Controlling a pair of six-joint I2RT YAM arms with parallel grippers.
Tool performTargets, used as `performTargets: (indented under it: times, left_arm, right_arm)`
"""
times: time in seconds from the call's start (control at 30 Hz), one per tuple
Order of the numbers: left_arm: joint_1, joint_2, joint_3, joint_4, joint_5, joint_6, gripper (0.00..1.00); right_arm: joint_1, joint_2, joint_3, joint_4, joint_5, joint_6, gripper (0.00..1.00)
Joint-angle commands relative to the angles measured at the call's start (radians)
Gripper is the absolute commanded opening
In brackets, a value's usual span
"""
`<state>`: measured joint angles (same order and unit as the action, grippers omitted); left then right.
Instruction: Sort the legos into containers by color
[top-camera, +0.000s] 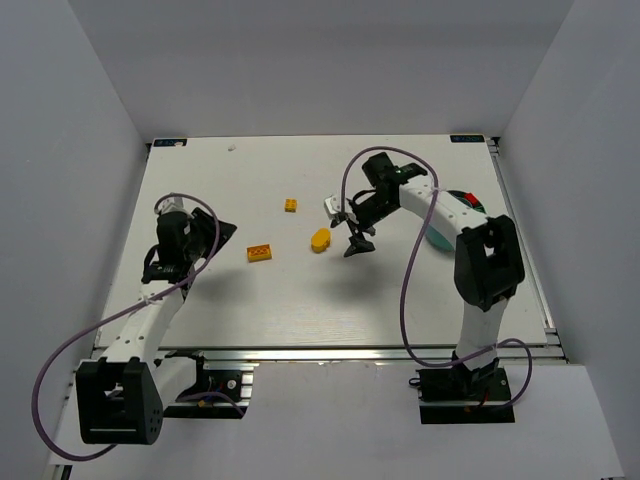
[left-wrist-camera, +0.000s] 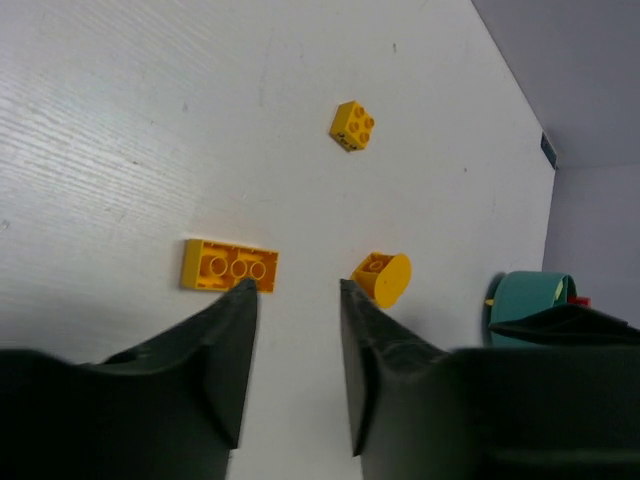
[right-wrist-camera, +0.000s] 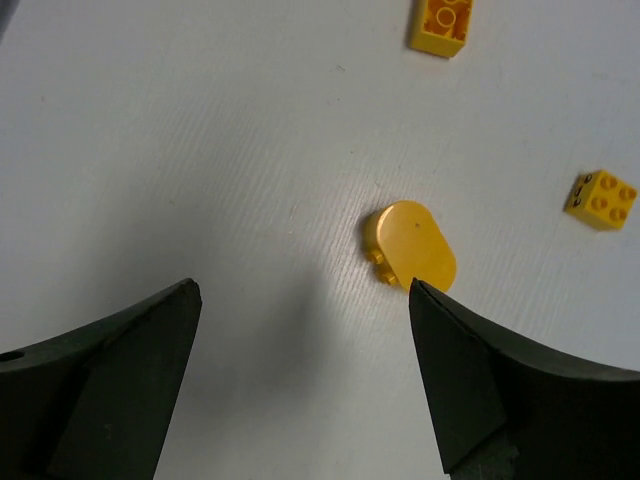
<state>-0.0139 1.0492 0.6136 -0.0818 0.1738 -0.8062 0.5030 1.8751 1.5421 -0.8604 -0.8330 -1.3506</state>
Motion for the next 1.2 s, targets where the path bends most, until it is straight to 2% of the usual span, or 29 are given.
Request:
performTargets:
  times: [0.0, 0.13, 0.33, 0.5, 0.73, 0.97, 1.17]
  left_arm:
    - [0.006, -0.058, -0.024, -0.056, 0.004, -0.011, 0.51]
    - [0.006, -0.121, -0.044, -0.088, -0.011, -0.014, 0.58]
    - [0.006, -0.181, -0.074, -0.121, -0.014, -0.008, 0.72]
    - [0.006, -0.190, -0.092, -0.128, -0.008, -0.004, 0.79]
    - [0.008, -0.181, -0.101, -0.118, -0.002, 0.007, 0.81]
    - [0.008, -0.181, -0.095, -0.121, 0.000, 0.033, 0.81]
    - [0.008, -0.199, -0.109, -0.128, 0.006, 0.045, 0.81]
  right_arm:
    - [0.008, 0.064, 0.129, -0.193, -0.092, -0.404, 0.89]
    - [0.057, 0.156, 0.225, -0.249, -0.019, -0.496, 0.89]
    - [0.107, 0.208, 0.272, -0.203, 0.178, -0.559, 0.88]
    - [0.120, 0.257, 0.366, -0.268, 0.219, -0.579, 0.87]
    - [0.147, 0.283, 0.397, -0.279, 0.273, -0.555, 0.85]
    - [0.166, 0.344, 0.510, -0.331, 0.336, -0.512, 0.81]
    - [0.181, 0.366, 0.561, -0.378, 0.416, -0.587, 0.81]
